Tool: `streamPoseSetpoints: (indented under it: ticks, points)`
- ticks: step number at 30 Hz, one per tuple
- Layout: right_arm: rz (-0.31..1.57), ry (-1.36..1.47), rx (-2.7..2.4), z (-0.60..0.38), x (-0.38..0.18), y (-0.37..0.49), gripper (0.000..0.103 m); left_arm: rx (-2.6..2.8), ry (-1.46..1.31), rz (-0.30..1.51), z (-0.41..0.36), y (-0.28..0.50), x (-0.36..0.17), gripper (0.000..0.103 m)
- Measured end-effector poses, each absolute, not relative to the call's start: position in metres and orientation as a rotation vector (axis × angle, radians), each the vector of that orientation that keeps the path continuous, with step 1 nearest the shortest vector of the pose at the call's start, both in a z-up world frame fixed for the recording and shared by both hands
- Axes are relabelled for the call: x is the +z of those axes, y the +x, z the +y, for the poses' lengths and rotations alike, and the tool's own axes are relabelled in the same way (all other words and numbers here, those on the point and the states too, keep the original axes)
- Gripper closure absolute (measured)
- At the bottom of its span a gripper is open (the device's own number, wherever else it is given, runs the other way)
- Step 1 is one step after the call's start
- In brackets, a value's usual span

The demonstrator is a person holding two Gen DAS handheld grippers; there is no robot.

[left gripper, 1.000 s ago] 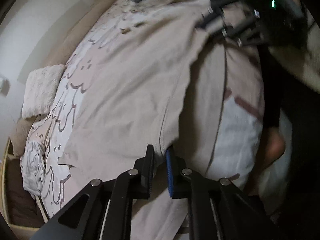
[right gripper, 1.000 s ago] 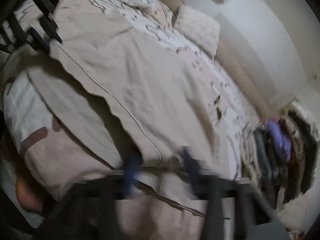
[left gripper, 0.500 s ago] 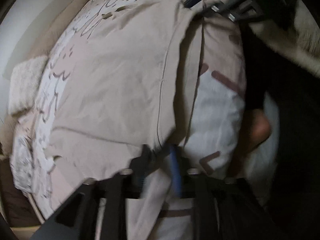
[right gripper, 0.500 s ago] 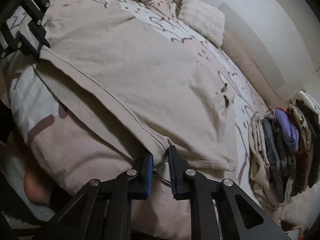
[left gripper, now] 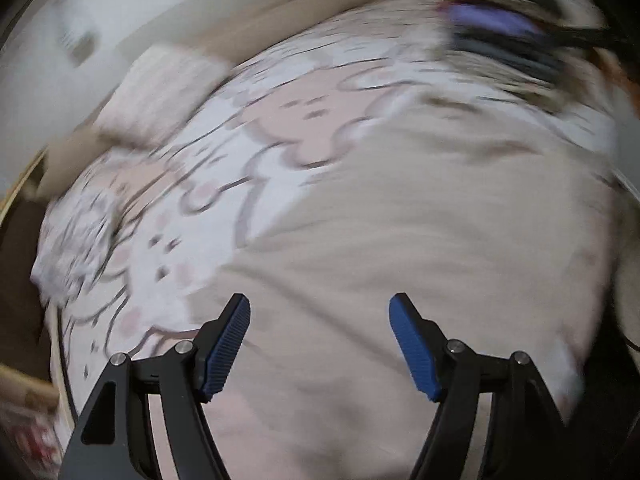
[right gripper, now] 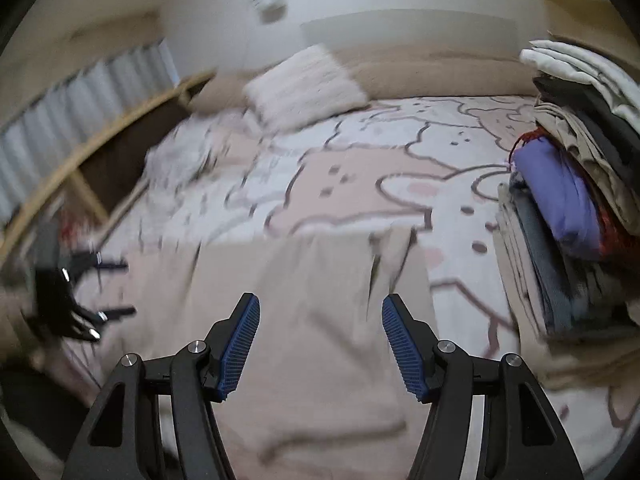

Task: Fold clothes
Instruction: 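Release the hem and press both open tools along the T-shirt edge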

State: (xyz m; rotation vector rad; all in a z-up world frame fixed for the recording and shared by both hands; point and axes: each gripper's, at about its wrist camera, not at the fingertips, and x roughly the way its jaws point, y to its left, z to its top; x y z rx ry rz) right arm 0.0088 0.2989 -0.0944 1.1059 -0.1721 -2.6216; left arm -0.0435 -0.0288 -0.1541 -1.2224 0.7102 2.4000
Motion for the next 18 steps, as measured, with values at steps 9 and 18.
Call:
streamPoseSetpoints:
  ticks: [9,18]
  points:
    - [-0.445,1.315,-2.466,0.271,-0.149,-0.123,0.039,2.487,-1.454,0.211,-0.080,-0.166,-0.197,0.031]
    - [-0.371,1.551,-2.461,0.249,-0.239,-0.180,0.043,2.529,-1.652,0.221,-0.138,-0.174,-0.246,0.025]
